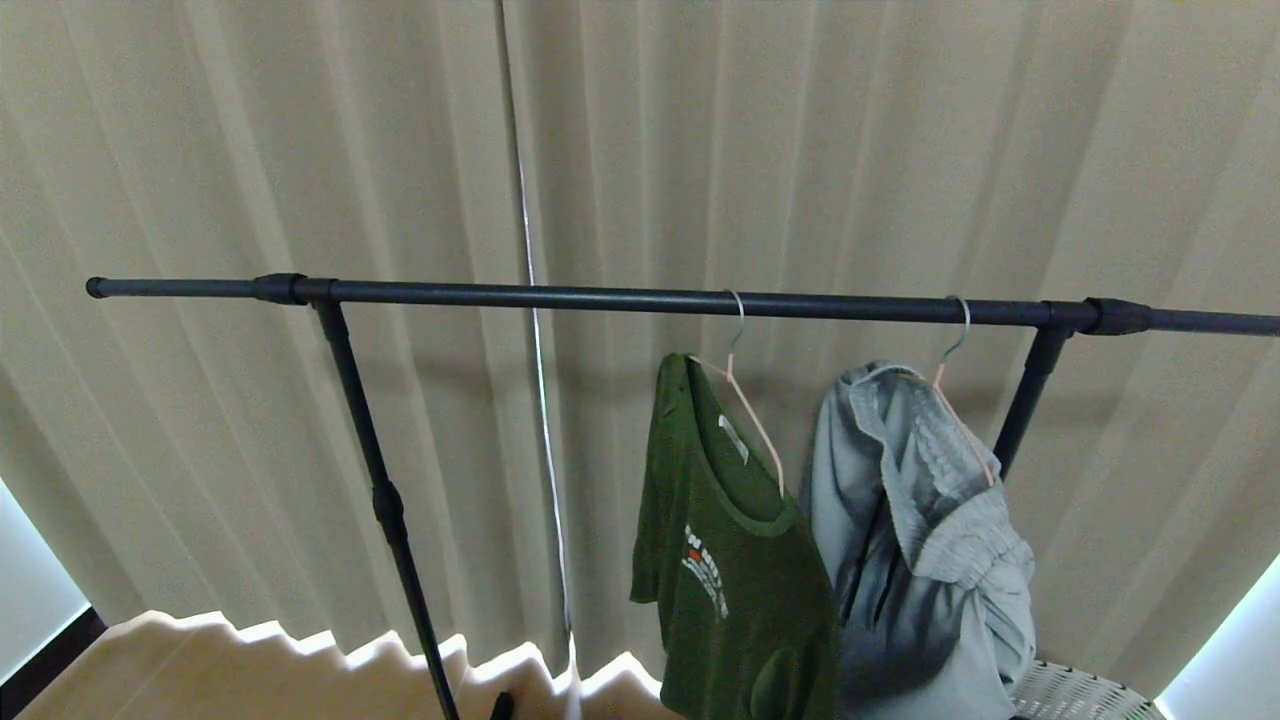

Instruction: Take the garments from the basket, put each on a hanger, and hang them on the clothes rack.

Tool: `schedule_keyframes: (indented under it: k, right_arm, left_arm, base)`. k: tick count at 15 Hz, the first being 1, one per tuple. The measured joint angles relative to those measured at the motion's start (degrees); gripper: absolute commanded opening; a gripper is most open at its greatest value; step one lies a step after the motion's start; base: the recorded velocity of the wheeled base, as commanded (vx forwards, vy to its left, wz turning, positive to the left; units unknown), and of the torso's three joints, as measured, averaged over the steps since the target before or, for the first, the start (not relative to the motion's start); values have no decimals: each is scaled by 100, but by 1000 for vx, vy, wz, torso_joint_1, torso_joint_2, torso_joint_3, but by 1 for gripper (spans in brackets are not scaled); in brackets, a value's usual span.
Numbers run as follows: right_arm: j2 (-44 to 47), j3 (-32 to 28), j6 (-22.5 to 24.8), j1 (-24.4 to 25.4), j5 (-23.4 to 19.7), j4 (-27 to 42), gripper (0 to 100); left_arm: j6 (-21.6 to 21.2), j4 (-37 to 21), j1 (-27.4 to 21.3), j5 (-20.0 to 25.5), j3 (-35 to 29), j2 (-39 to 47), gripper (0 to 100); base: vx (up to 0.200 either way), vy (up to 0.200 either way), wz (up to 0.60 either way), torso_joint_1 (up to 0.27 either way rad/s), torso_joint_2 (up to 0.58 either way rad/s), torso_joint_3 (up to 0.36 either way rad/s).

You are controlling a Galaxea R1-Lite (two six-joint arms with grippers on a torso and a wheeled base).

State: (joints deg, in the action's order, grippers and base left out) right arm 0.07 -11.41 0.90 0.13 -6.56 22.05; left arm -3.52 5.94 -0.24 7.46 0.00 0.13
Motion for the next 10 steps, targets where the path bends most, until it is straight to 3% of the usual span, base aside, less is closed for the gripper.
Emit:
schedule_keyframes:
  k: [2, 5, 10]
  right_arm:
    - [0, 0, -20, 2, 54, 0, 100]
    - [0, 0, -22, 2, 475, 0, 100]
    - [0, 0, -33, 0, 555, 0, 100]
  left_arm:
    - [-4, 0, -2, -2, 0, 0, 100]
    - [0, 2, -2, 0, 0, -2, 100]
    - [0, 2, -2, 0, 0, -4, 100]
  base:
    - [0, 0, 0, 0, 0, 0]
    - [0, 0, 0, 0, 0, 0]
    - [0, 0, 0, 0, 0, 0]
